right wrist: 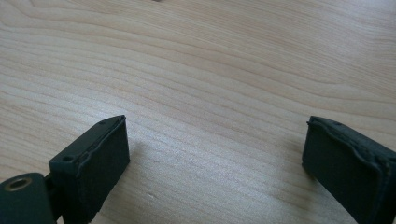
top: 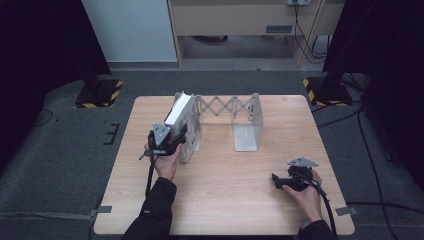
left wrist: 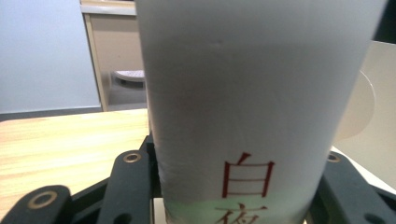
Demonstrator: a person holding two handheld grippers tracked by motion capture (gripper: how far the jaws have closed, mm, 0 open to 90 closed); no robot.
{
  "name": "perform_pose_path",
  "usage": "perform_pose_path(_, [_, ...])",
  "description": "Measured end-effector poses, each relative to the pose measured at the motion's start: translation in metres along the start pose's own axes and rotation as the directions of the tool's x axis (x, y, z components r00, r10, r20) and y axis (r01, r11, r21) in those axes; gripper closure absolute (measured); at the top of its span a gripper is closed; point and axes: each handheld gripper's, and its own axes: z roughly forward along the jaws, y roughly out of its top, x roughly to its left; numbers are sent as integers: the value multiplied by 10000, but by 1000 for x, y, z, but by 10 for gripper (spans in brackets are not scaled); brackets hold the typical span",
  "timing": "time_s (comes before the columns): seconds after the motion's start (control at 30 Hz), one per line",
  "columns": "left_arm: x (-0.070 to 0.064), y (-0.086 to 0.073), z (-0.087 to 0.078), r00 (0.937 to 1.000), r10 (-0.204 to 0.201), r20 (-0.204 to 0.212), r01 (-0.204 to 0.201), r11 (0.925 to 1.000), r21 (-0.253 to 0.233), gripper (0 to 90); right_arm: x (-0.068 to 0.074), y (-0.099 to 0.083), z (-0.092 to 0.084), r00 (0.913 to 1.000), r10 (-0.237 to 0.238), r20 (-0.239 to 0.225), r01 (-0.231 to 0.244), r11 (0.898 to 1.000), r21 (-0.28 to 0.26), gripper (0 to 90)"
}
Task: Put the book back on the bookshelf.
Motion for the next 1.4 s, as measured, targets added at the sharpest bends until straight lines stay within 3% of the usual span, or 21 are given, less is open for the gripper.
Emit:
perform_pose_path(0.27, [-1, 0, -2, 9998, -188, 16, 188, 9997, 156, 512, 0, 0, 0, 10000, 1, 1, -1, 10000, -1, 76])
perform_pose_path(0.47, [-7, -3, -7, 9992, -292, 286, 287, 9994, 183, 485, 0, 0, 0, 10000, -5, -4, 5, 10000, 16, 76])
perform_pose_path(0.57, [-6, -8, -9, 9972, -605, 435, 607, 9981, -29, 467, 0, 0, 0, 10000, -7, -2, 7, 10000, 16, 76])
perform_pose_path(0.73, [-8, -8, -13, 9962, -671, 547, 656, 9974, 300, 448, 0, 0, 0, 10000, -11, 0, 11, 10000, 14, 77])
perform_pose_path(0.8, [-8, -12, -14, 9941, -893, 622, 884, 9960, 159, 440, 0, 0, 0, 10000, -18, 8, 18, 10000, 14, 78])
perform_pose_path(0.93, [-5, -23, -15, 9893, -1295, 672, 1271, 9912, 380, 430, 1, 0, 0, 10000, -10, 39, 10, 10000, -12, 78])
perform_pose_path(1.03, [-6, -26, -16, 9933, -985, 608, 962, 9946, 394, 440, 1, 0, 0, 10000, -9, 34, 9, 10000, -9, 78])
perform_pose_path(1.4, [-11, -31, -14, 9953, -940, 242, 941, 9956, -42, 470, 1, 0, 0, 10000, -13, 21, 13, 10000, 13, 77])
